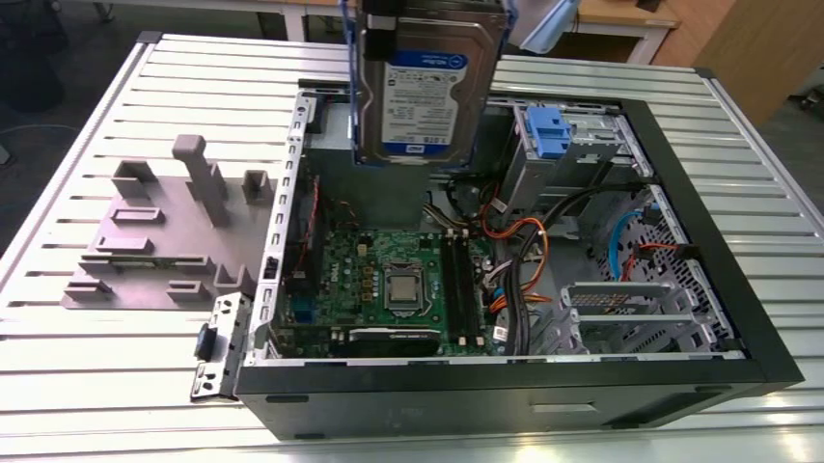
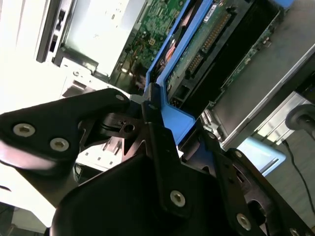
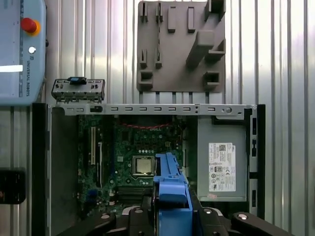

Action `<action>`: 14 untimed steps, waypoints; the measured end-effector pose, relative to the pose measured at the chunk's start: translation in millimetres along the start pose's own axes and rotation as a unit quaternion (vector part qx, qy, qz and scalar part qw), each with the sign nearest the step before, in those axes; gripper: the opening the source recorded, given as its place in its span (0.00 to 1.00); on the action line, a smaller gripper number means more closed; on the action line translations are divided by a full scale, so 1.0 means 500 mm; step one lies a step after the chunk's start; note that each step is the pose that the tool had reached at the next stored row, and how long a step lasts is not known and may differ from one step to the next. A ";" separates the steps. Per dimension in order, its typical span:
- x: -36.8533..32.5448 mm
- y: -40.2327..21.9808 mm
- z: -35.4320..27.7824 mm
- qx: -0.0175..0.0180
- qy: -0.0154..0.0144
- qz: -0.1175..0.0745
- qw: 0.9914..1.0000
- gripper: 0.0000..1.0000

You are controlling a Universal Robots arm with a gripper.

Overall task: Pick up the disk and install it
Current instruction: 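Pick up the disk, then insert the disk into the insertion slot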

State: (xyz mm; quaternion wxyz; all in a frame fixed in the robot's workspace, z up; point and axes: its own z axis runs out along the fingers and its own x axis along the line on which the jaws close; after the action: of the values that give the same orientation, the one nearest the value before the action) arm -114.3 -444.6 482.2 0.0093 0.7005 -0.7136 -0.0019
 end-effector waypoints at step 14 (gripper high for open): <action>0.003 -0.019 0.000 0.000 0.000 0.000 1.000 0.37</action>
State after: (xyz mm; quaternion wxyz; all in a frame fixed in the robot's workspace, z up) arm -104.9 -446.3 481.8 0.0092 0.7005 -0.7136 -0.0019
